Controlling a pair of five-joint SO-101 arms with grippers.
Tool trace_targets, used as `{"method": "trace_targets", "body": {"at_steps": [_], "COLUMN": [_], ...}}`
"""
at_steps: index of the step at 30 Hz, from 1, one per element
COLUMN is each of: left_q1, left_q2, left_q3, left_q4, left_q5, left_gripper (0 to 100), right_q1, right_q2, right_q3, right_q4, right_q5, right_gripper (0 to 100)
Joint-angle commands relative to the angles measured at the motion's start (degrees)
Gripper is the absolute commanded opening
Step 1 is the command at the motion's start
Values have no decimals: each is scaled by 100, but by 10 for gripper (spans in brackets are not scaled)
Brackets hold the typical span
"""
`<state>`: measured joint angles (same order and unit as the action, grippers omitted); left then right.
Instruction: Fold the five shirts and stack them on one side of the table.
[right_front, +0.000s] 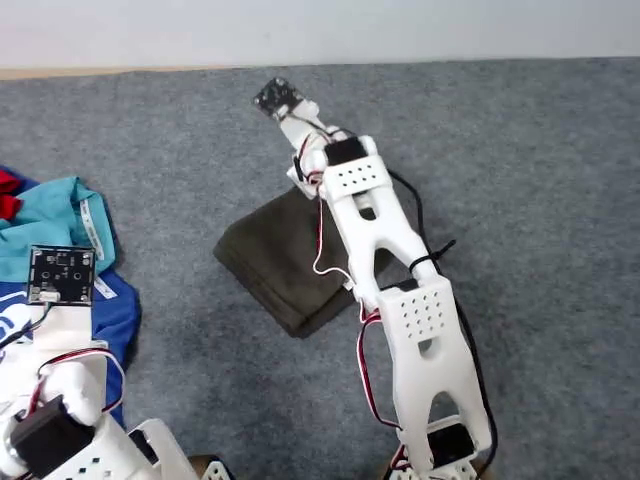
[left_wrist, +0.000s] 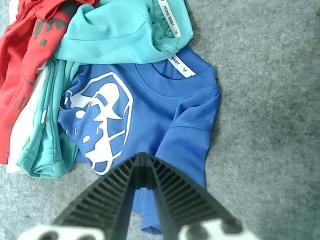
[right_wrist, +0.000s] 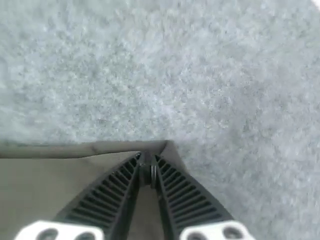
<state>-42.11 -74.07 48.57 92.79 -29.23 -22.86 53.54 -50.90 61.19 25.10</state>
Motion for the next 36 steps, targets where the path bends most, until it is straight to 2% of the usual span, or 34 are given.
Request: {"method": "trace_targets", "body": {"at_steps": [1,5,14,19,23,29,33,36], "left_q1": [-26,-26,-26,-26,-26,-26,-26,-26], "left_q2": [-26,-26,-26,-26,-26,-26,-26,-26], "left_q3": [-57,-66,-75,-75,-75,-75,-75,-40], "left_q4": [-53,-53,-53,-53,-44,-44,-44,-44], "left_q5": [-35,-35,-35,-35,-35,-18,-9,-9], "left_gripper": [4,4,4,4,4,4,4,4], "right_q1": [-101,-101,-57,-57,57,101,48,-48], "right_q2": [-796,-1121,-1727,-2070,-2554,-3662,-4435,-4831], "right_q3": [-360,-360,-360,-360,-220,510,1618,2629], "right_q4": [374,1059,2967,4048,4163,4163,4163,4136], "right_q5": [-457,-862,-2655,-3358,-3807,-4062,-4651,-5389], "right_gripper": [16,14,11,11,10,10,10,10]}}
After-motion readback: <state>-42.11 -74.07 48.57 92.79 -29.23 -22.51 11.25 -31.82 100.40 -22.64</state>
